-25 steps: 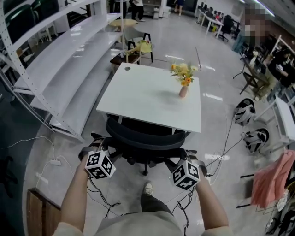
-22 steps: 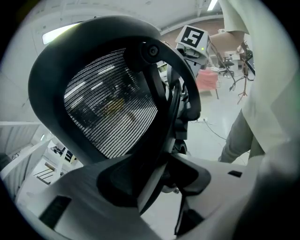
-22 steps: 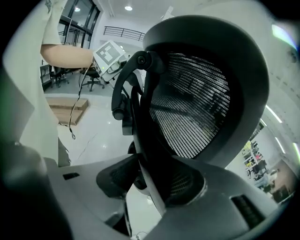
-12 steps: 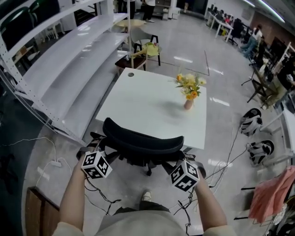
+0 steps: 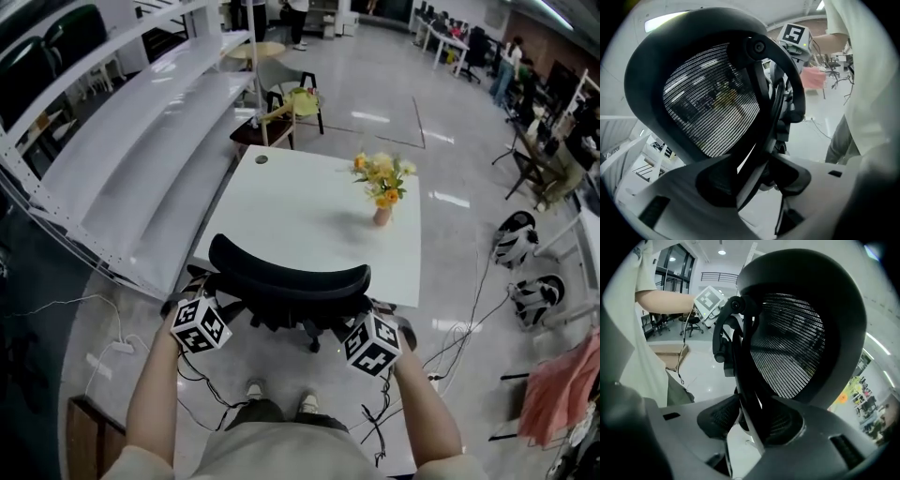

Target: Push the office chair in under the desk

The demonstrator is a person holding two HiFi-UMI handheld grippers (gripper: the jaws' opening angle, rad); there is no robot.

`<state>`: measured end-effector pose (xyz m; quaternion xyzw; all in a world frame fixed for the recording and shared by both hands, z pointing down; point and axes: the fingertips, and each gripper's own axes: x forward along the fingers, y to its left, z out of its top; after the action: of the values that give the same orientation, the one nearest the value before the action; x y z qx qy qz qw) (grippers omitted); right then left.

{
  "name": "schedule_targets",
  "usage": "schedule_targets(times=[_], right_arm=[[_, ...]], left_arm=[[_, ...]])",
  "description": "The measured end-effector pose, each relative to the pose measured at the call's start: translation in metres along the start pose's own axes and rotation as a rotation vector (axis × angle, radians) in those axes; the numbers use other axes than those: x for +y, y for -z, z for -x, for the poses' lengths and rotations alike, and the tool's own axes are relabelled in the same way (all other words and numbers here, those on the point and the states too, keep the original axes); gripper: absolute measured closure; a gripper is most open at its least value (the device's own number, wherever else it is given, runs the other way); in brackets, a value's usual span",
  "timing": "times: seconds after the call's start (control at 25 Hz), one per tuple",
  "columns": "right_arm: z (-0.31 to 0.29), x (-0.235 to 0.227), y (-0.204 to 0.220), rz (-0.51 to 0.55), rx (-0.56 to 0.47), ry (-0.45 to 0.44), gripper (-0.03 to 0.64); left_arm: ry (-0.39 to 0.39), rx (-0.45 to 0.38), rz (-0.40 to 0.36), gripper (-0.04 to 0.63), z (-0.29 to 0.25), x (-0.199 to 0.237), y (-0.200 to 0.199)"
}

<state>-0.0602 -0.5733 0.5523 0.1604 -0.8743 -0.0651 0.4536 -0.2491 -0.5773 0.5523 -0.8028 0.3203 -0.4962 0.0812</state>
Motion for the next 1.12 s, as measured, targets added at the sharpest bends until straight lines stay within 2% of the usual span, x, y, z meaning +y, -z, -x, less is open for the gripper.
schedule_targets(times=[0.4,0.56,1.12], right_arm=[[-0.018,0.0,-0.018,-0.047,0.022,0.072,0.451],[-0.018,-0.002,-0.016,-0.067,0.026,0.075,0.449],[-0.019,-0.003,-0.018,-0.098,0.034,0.112,0.44]], left_arm=[[0.034,-0.054,-0.068,0.374,-0.003,0.022,0.017],[0.022,-0.079,-0.104,0.374,-0.005,0.02,0.017],[0.061,-0.088,-0.109,0.383,-0.003,0.023,0.017]])
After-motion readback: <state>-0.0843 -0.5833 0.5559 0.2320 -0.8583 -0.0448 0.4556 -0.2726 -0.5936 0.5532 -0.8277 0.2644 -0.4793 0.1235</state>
